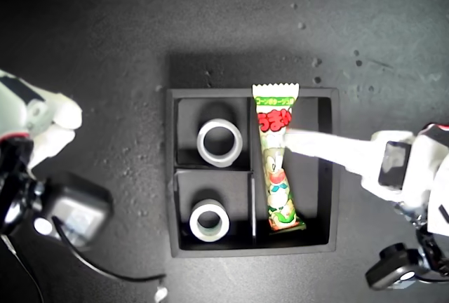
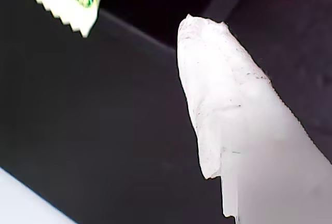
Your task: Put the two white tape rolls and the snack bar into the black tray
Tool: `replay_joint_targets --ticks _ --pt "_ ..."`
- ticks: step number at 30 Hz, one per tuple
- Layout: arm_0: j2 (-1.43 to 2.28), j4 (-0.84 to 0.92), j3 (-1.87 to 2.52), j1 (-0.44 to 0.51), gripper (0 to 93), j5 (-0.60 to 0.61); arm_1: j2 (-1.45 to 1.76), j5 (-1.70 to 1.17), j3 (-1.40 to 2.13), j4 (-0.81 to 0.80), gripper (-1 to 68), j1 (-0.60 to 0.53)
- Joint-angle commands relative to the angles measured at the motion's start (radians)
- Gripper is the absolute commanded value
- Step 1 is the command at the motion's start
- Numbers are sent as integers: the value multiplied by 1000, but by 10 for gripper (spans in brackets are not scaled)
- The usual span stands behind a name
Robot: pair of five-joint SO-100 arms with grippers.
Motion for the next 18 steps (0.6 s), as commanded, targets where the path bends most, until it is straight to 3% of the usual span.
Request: replay_joint_targets --ticks 1,2,8,18 --pt "66 -109 198 43 0 -63 98 419 -32 230 32 130" --pt "71 -133 245 51 0 -77 178 482 60 221 1 149" --pt "290 -354 617 78 0 -97 867 638 755 -77 -5 149" --pt "750 -575 1098 175 0 -186 1480 653 1571 -465 -5 12"
